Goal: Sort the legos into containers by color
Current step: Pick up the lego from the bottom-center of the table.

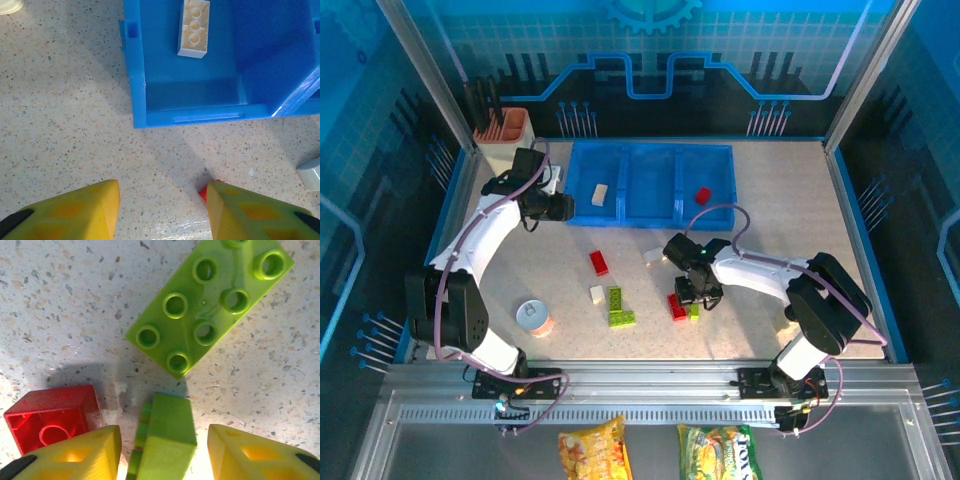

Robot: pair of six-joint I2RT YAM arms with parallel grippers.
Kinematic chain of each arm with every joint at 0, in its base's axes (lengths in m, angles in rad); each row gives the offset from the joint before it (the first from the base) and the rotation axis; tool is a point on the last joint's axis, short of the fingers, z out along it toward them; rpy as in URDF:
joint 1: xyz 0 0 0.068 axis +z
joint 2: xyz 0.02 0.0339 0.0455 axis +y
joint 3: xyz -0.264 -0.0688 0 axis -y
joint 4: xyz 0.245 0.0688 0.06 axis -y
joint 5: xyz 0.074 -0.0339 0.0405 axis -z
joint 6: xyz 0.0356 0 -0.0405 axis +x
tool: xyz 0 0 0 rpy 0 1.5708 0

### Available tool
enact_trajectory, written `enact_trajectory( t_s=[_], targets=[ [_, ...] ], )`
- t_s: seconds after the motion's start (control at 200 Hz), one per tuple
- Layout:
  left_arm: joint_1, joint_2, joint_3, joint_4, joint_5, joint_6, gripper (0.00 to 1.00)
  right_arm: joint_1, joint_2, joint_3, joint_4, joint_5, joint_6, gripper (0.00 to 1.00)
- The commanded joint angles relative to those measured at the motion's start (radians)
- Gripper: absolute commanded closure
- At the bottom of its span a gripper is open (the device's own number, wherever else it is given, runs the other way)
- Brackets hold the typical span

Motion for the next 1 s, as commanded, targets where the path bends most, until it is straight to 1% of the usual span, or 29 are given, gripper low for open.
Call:
enact_trajectory(
  t_s=[0.0,0.12,0.4,0.57,0.75,0.87,0.996],
  targets=[
    [0.006,-0.022,-0.014,0.005,0.025,0.014,0.50,0.022,0.029,-0.013,-0.044,0.011,0.016,0.52],
    [0.006,-0.024,-0.014,0.004,0.023,0.015,0.50,0.022,0.035,-0.016,-0.044,0.008,0.014,0.53],
    [0.006,-0.023,-0.015,0.004,0.028,0.016,0.50,0.022,0.017,-0.016,-0.048,0.000,0.018,0.68],
    [0.006,-0.025,-0.014,0.003,0.029,0.016,0.50,0.022,-0.022,0.012,-0.097,0.022,0.010,0.73],
    [0.006,-0.027,-0.014,0.006,0.034,0.014,0.51,0.019,-0.055,0.096,-0.153,0.040,-0.016,0.74],
    [0.006,-0.029,-0.014,0.007,0.037,0.013,0.51,0.003,-0.039,0.171,-0.168,0.036,-0.048,0.74],
    [0.006,-0.031,-0.016,0.006,0.040,0.011,0.51,-0.026,0.010,0.271,-0.175,0.027,-0.090,0.74]
  ],
)
